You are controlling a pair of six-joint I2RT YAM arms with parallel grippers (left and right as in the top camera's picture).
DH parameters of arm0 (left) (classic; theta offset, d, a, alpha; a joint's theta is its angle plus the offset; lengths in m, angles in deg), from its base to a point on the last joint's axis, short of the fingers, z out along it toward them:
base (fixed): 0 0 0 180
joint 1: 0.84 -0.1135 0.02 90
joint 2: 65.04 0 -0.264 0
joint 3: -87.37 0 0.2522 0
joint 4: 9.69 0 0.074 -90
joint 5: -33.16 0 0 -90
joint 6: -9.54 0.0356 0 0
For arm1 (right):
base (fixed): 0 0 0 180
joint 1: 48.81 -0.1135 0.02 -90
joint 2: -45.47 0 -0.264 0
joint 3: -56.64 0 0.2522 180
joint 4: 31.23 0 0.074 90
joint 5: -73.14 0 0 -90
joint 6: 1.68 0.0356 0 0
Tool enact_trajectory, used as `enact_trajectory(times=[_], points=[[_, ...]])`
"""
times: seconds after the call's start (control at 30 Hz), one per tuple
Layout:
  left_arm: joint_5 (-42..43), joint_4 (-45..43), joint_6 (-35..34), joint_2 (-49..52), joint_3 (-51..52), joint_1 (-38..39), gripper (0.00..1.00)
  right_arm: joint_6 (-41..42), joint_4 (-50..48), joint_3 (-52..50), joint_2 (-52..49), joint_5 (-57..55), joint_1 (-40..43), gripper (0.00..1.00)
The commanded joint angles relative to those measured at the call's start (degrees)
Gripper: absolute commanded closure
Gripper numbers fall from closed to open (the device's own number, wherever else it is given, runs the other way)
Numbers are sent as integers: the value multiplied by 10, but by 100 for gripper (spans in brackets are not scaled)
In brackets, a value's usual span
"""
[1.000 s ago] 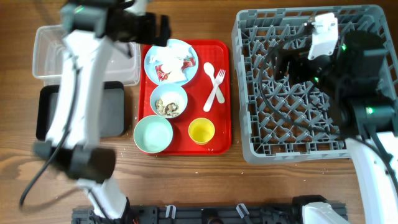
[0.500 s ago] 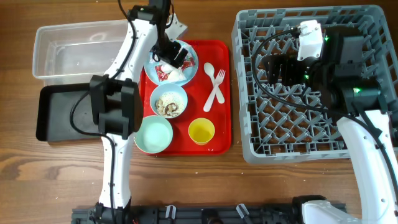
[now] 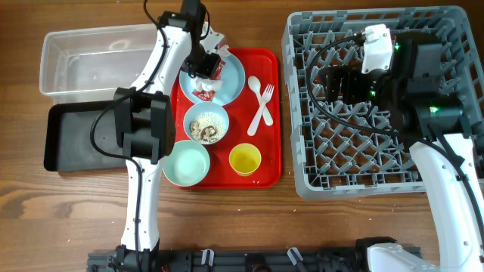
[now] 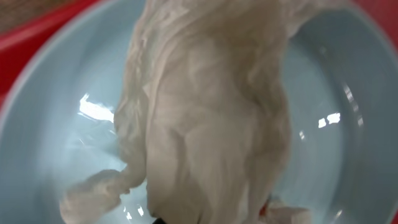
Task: Sort waste into correct bins and load items into the dishwasher rack
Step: 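Grasp tissues and wrappers on the blue plate with left gripper, drop into clear bin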
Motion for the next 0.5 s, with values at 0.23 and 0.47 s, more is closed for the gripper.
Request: enact_trajectory(times=[0.23, 0.47], points=[[-55, 44, -357, -163, -54, -173, 96, -1, -1, 12, -6, 5, 1, 0], [-117, 45, -790, -108, -3, -248, 96, -1, -2, 12, -6, 5, 1, 0]])
